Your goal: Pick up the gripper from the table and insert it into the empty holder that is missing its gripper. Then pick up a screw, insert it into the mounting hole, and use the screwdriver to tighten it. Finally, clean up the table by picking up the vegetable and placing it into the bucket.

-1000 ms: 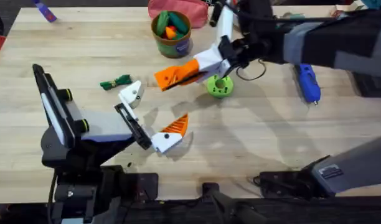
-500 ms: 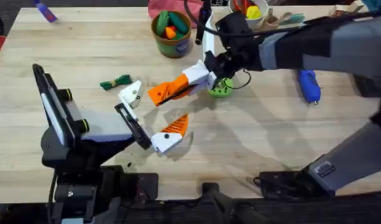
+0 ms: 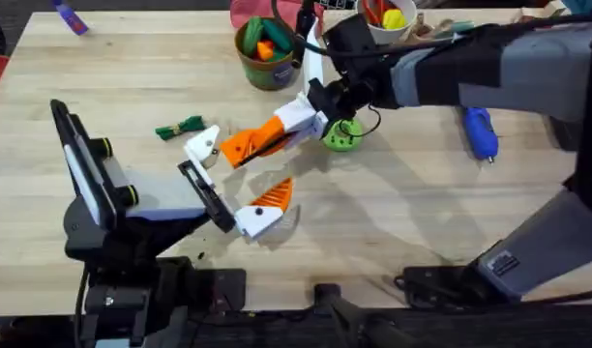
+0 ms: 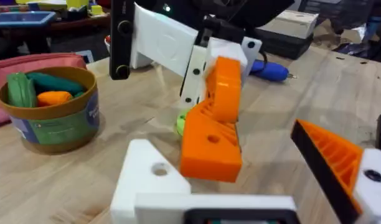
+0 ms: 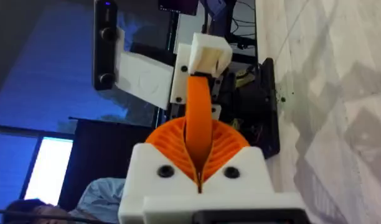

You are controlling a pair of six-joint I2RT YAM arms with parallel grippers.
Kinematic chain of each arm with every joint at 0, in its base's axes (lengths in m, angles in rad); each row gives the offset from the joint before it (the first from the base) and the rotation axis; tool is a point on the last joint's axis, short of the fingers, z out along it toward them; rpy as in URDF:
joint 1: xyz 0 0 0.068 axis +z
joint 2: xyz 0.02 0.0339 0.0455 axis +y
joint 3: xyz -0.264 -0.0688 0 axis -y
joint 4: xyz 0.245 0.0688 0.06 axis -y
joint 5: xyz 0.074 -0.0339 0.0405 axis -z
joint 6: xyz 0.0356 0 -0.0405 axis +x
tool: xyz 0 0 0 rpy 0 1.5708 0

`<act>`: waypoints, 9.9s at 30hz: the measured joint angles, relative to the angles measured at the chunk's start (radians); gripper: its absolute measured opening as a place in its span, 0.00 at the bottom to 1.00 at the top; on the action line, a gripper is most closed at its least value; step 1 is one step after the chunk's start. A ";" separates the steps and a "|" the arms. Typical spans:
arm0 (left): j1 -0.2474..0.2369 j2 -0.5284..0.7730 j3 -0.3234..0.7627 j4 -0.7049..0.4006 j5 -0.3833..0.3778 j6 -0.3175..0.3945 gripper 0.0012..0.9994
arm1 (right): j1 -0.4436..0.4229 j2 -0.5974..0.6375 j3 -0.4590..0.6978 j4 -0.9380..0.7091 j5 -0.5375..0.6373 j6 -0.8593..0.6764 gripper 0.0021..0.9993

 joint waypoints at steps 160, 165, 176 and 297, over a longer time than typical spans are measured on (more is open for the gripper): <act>0.014 -0.010 0.003 0.003 -0.057 0.017 0.99 | 0.104 0.153 0.257 0.021 0.065 0.127 0.01; 0.014 -0.010 0.003 0.004 -0.056 0.018 0.99 | 0.102 0.153 0.258 0.021 0.060 0.127 0.01; 0.014 -0.010 0.004 0.004 -0.053 0.023 0.99 | 0.099 0.156 0.258 0.024 0.053 0.127 0.01; 0.010 -0.010 0.004 -0.005 -0.003 -0.003 0.99 | -0.018 -0.175 0.198 -0.854 1.572 -0.033 0.74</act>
